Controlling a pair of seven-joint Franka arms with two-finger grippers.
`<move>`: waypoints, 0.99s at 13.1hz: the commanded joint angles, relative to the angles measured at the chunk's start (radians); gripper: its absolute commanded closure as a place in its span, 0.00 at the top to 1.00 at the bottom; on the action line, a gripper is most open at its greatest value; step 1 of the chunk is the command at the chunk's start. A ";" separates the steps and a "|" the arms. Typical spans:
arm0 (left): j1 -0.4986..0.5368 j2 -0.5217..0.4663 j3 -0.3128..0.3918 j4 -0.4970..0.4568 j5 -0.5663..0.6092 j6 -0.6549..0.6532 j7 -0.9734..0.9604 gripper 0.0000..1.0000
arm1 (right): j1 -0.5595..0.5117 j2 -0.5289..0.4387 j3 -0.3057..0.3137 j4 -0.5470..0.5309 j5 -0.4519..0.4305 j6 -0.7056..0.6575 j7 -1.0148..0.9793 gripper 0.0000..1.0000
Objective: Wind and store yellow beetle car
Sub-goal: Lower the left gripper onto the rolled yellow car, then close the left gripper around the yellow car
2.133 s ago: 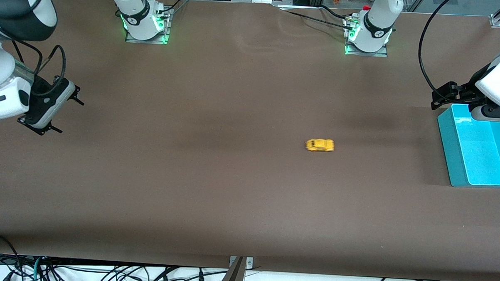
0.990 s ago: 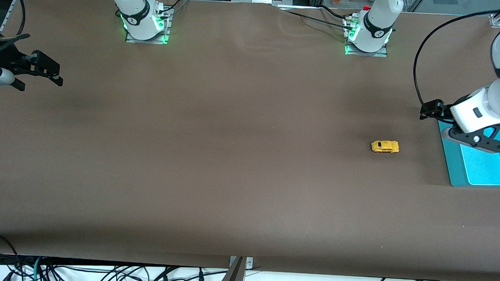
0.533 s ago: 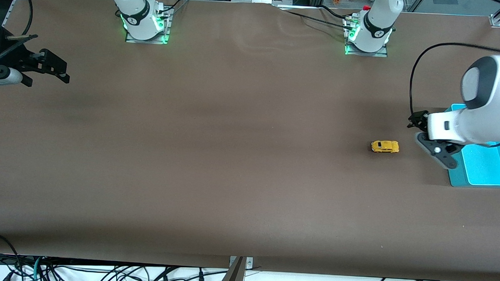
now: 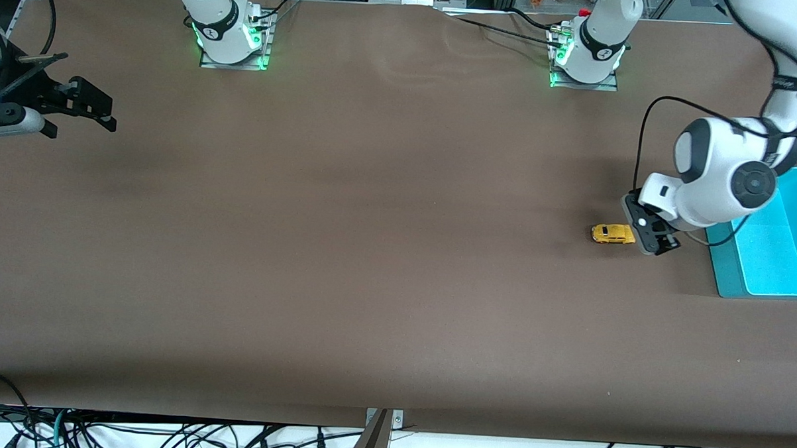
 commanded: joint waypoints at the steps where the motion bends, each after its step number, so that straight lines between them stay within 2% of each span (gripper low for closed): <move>1: 0.023 0.059 -0.007 -0.018 0.002 0.115 0.138 1.00 | 0.135 -0.016 -0.150 -0.003 0.006 -0.014 -0.008 1.00; 11: 0.030 0.141 -0.013 -0.044 -0.001 0.212 0.180 1.00 | 0.146 -0.013 -0.140 -0.001 -0.008 -0.042 -0.007 1.00; 13: 0.029 0.142 -0.018 -0.044 -0.001 0.211 0.182 1.00 | 0.147 -0.009 -0.112 0.000 -0.034 -0.037 -0.002 1.00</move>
